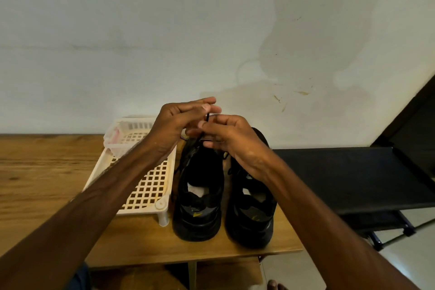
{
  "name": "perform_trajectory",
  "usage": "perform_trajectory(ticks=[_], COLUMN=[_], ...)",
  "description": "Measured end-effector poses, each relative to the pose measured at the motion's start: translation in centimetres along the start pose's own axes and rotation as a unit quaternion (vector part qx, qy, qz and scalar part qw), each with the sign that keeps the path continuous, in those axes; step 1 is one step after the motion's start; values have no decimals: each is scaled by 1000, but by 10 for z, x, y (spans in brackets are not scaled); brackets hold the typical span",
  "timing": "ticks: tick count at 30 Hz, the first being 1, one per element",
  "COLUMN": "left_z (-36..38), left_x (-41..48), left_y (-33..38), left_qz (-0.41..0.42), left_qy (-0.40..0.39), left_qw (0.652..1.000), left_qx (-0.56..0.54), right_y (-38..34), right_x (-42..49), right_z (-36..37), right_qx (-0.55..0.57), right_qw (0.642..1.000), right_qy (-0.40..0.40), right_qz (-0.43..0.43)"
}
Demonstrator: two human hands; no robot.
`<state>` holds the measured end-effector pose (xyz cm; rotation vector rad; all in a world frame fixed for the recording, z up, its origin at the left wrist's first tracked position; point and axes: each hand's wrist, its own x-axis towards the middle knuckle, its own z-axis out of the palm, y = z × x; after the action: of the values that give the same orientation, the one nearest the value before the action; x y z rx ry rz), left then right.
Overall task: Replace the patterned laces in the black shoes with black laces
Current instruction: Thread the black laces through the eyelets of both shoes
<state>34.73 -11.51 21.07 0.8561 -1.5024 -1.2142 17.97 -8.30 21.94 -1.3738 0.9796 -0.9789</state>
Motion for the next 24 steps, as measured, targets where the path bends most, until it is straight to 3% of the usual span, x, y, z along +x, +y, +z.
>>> perform_trajectory(ticks=[3,6,8,13,15,17,19,21,24], left_z=[-11,-28,-42,-39,-23,-4,5,3,-10], left_x=[4,12,15,7,6,2,-3,-4,1], left_y=[-2,-12,-20,-31,-24,-17,-18,-23,-29], left_qz=[-31,-66,-73,52,101,121,133,124,103], left_qy=[53,227,295,297,228,75,-47,-80,-64], left_qw=[998,972,946,861,883,926,924,915,904], left_qx=[-18,4,112,410,398,350,356,376,410], right_y=[-4,-8,-11,-5,-3,-1,-1,0,4], right_x=[-3,-3,-3,-5,-4,-3,-1,1,4], right_z=[-8,-20,-28,-26,-19,-11,-9,-12,-19], right_qx=[26,78,83,-58,-107,-124,-134,-156,-177], right_qw=[999,996,994,995,991,989,989,984,978], right_qy=[18,48,69,71,54,37,42,63,89], right_qz=[6,-2,6,48,64,65,56,54,70])
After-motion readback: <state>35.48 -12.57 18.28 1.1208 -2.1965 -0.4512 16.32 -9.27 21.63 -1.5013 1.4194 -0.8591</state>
